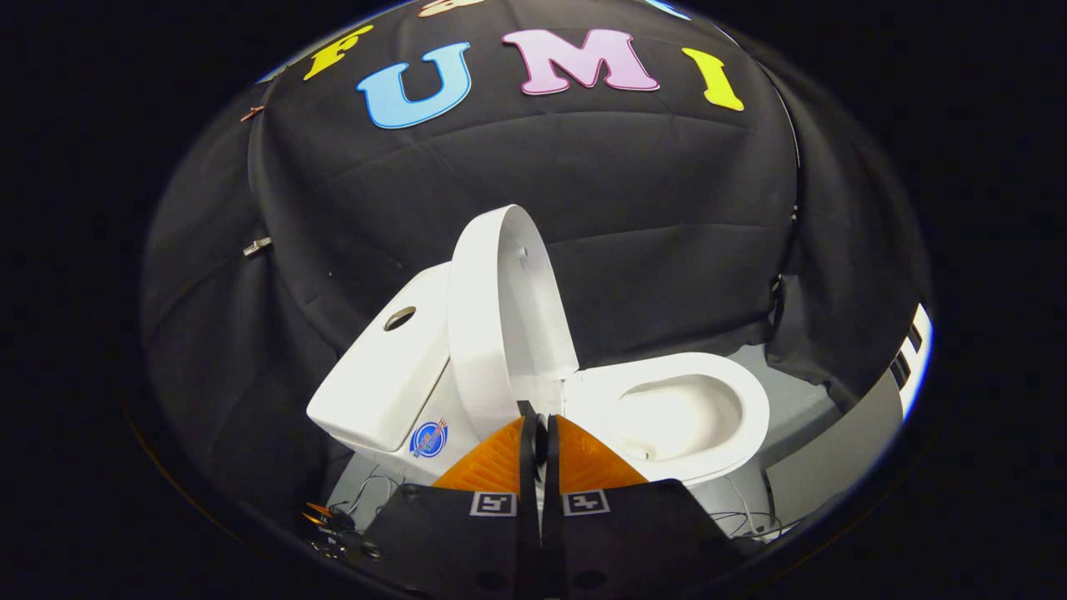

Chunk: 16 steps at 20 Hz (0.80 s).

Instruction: Open the toilet lid.

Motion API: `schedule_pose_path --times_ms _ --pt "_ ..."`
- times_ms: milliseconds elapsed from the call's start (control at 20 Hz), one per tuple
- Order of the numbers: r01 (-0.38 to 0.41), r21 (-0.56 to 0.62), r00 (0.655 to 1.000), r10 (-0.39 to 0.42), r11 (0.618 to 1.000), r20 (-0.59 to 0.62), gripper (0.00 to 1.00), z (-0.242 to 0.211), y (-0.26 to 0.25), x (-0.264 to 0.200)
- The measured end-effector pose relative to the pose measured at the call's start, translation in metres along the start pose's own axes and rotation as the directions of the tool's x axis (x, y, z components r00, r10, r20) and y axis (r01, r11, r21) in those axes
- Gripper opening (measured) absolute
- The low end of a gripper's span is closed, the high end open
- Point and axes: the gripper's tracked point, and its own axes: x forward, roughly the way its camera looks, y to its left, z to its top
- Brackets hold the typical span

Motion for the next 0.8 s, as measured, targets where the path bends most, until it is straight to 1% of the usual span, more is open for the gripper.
schedule_pose_path --times_ms 200,450,650,800 --pt "0.022 -0.053 1.0 -0.022 0.998 0.011 0.07 -0.005 0.022 0.003" --pt "0.023 -0.105 1.0 -0.022 0.994 0.019 0.09 -0.012 0.045 0.008" --pt "0.042 -0.116 0.999 -0.038 0.992 0.032 0.1 -0.012 0.052 0.01" --pt "0.047 -0.16 0.999 -0.042 0.986 0.034 0.1 -0.012 0.06 0.012"
